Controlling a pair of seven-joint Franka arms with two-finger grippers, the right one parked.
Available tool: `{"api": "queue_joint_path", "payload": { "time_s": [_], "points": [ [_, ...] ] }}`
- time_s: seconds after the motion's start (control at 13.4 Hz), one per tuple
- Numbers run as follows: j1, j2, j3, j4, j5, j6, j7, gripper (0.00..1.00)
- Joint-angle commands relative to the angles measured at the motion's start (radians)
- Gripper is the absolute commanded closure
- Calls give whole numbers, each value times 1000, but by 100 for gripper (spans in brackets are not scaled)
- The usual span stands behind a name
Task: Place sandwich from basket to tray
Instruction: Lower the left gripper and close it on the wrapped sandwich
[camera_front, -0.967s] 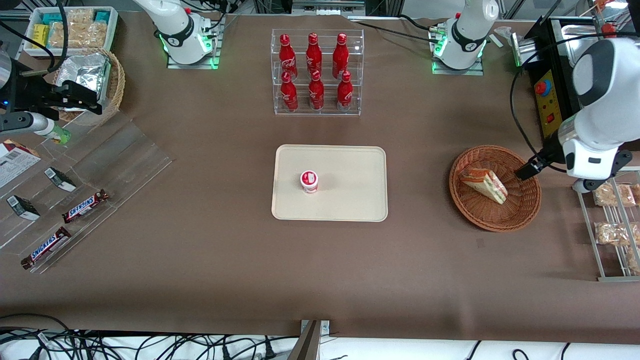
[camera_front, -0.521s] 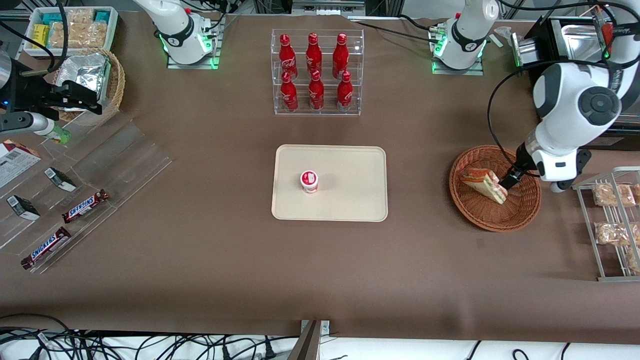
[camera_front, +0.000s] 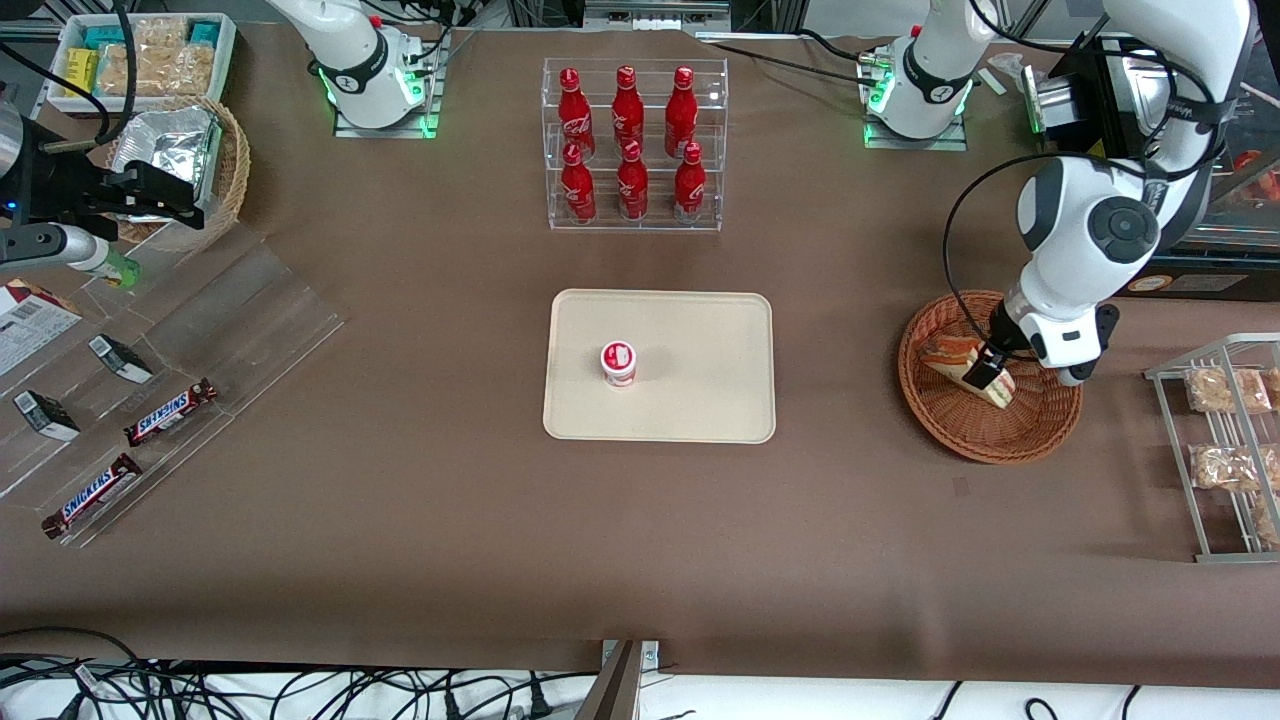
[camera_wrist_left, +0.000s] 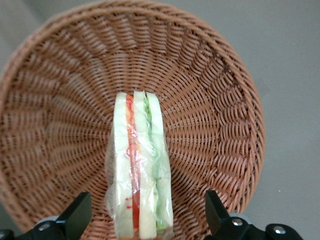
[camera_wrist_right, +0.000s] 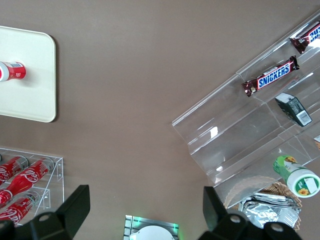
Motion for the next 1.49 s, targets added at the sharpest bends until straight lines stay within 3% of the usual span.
{"api": "queue_joint_path", "payload": {
  "time_s": [0.0, 0.15, 0.3, 0.37, 0.45, 0.89, 1.12, 1.41],
  "points": [
    [4, 36, -1, -16, 86, 58, -64, 0],
    [7, 68, -3, -16, 155, 74, -98, 0],
    [7, 81, -3, -13, 171, 74, -112, 4],
    [10, 81, -3, -13, 171, 74, -111, 56],
    [10, 81, -3, -13, 172, 74, -105, 100],
    [10, 45, -4, 11, 185, 46, -86, 100],
    [7, 15, -27, 135, 160, -197, -45, 100],
    [-1, 18, -58, 380, 44, -492, 102, 100]
  ]
}}
